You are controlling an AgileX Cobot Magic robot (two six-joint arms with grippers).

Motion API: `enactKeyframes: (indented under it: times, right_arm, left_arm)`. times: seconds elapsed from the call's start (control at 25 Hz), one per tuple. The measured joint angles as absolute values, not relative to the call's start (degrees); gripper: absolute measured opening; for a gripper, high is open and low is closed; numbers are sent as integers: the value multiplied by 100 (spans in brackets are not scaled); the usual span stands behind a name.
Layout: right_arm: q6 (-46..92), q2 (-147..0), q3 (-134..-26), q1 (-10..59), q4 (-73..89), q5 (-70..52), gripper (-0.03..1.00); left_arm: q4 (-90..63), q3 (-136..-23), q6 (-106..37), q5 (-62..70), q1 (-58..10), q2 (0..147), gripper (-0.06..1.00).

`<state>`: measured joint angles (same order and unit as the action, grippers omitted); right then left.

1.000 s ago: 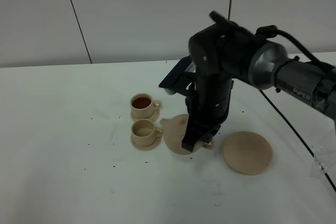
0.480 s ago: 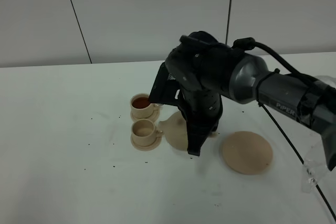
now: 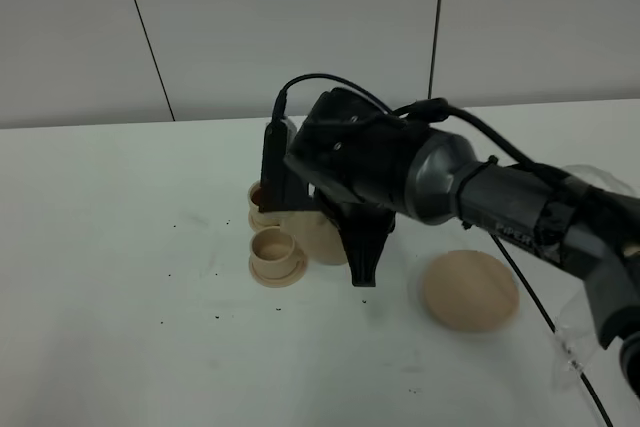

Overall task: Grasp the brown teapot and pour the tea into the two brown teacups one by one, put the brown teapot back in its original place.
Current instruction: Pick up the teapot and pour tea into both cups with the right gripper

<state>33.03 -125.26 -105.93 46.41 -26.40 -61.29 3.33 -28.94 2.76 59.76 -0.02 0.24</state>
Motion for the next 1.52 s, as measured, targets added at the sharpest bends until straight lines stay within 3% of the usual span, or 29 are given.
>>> enactKeyframes:
  times: [0.6, 1.52]
  right_arm:
    - [3279, -12728, -10586, 5019, -3924, -6059, 10]
    - [3190, -12858, -10586, 5198, -4542, -6014, 10]
  left_arm:
    - [333, -2894, 276, 5976, -2, 24, 26]
    - [333, -2894, 276, 5976, -2, 24, 26]
